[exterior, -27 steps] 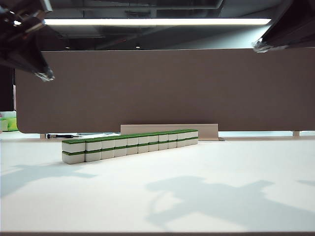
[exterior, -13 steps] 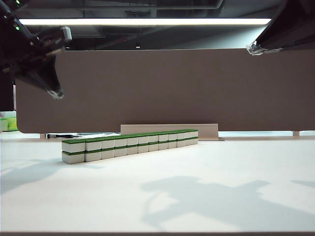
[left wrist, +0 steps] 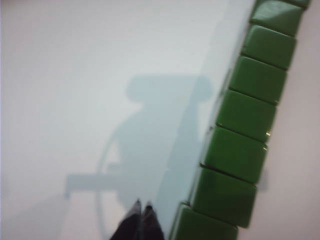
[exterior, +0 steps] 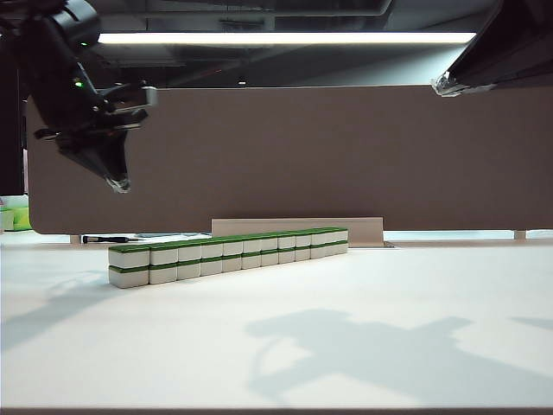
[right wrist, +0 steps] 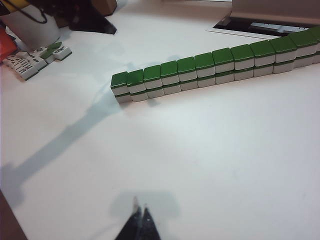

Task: Take a mahjong tile from the mahjong wall and then place it on the table close to you.

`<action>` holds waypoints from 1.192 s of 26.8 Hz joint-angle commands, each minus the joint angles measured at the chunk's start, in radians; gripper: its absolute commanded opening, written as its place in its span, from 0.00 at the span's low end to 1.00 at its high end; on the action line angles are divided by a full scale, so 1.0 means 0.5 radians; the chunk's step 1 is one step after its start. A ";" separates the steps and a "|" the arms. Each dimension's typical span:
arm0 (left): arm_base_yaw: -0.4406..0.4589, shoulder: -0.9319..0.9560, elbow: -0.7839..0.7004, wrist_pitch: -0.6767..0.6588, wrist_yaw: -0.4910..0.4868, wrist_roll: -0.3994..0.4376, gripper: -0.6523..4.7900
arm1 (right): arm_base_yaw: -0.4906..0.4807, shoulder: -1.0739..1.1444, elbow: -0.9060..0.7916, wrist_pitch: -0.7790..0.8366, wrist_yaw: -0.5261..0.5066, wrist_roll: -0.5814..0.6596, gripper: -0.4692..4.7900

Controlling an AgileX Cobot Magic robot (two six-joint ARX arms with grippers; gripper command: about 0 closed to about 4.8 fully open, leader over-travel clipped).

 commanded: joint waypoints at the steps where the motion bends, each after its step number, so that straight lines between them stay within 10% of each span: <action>1: -0.017 0.124 0.207 -0.243 -0.111 0.065 0.11 | 0.002 -0.003 0.013 0.033 0.003 -0.005 0.09; 23: -0.093 0.300 0.517 -0.903 -0.066 -0.240 0.12 | 0.002 -0.003 0.013 0.032 0.002 -0.005 0.09; 32: -0.098 0.300 0.517 -0.909 -0.071 0.060 0.52 | 0.002 -0.003 0.013 0.032 0.001 -0.005 0.09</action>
